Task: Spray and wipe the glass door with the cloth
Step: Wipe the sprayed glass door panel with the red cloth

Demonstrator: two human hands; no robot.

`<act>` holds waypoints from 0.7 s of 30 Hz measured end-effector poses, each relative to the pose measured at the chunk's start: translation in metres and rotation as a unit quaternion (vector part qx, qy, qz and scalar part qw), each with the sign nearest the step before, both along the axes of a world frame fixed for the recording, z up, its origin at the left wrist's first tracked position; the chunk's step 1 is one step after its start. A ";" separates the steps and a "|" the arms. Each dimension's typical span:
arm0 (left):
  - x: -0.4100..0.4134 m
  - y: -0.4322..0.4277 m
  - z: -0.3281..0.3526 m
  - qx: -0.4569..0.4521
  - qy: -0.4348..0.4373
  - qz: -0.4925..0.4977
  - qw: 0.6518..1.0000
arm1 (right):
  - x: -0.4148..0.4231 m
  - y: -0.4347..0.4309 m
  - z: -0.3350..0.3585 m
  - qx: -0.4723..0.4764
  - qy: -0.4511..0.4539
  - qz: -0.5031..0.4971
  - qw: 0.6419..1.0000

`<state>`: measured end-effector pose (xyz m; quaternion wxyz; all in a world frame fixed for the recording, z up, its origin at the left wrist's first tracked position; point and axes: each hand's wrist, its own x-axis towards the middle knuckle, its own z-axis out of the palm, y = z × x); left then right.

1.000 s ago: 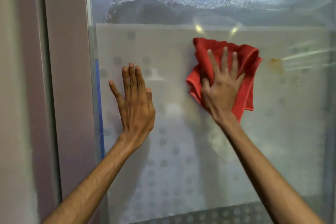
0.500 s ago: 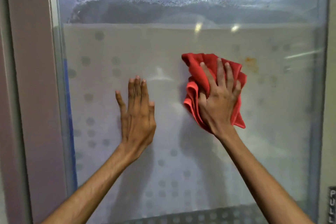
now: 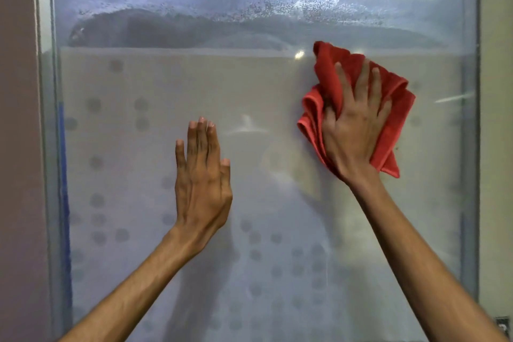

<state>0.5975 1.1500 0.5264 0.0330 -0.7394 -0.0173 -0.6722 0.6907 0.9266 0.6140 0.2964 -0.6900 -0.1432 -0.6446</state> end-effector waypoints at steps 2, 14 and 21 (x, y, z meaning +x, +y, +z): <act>0.004 -0.009 0.005 -0.004 -0.007 -0.007 1.000 | -0.007 0.017 -0.002 -0.061 -0.025 0.011 0.998; 0.017 -0.034 0.019 0.000 -0.007 0.017 1.000 | 0.020 -0.053 -0.034 -0.058 -0.038 -0.007 0.998; 0.023 -0.046 0.022 -0.009 -0.015 0.016 1.000 | 0.004 -0.002 0.013 -0.111 -0.063 0.029 0.991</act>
